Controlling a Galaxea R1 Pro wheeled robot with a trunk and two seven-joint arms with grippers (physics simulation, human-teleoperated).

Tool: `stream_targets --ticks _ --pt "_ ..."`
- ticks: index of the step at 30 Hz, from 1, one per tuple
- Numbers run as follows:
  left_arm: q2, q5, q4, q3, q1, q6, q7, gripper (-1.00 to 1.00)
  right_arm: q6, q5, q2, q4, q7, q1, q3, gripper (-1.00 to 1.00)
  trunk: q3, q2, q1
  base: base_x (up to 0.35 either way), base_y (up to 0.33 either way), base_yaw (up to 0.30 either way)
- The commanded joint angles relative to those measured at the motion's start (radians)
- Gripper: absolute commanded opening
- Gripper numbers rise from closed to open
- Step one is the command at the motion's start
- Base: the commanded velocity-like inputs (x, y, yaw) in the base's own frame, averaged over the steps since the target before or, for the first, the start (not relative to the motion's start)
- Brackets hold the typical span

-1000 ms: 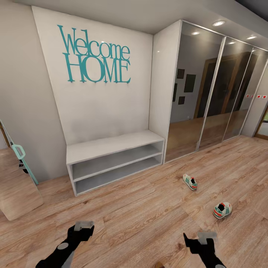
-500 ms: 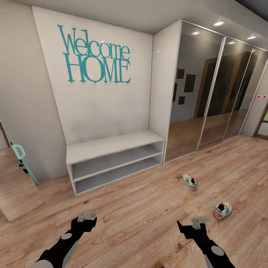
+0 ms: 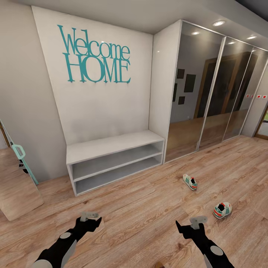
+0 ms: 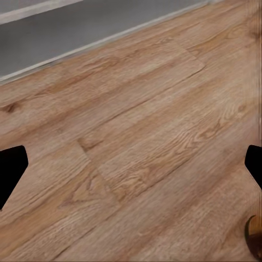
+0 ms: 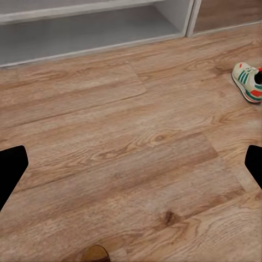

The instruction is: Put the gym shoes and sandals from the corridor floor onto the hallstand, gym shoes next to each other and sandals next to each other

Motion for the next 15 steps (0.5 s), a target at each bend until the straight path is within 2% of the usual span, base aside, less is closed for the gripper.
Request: stream_targets --ticks 1,15 --pt "-0.001 -0.001 0.001 0.002 0.0 -0.004 -0.009 1.0 -0.003 -0.001 0.0 0.001 0.003 -0.001 0.0 1.0 -0.001 -0.001 0.0 0.0 0.0 0.0" --pt "0.004 0.004 -0.003 0.001 -0.001 -0.005 -0.039 1.0 0.0 -0.001 -0.002 0.003 0.002 -0.001 -0.004 1.0 -0.001 -0.001 0.0 0.0 0.0 0.0"
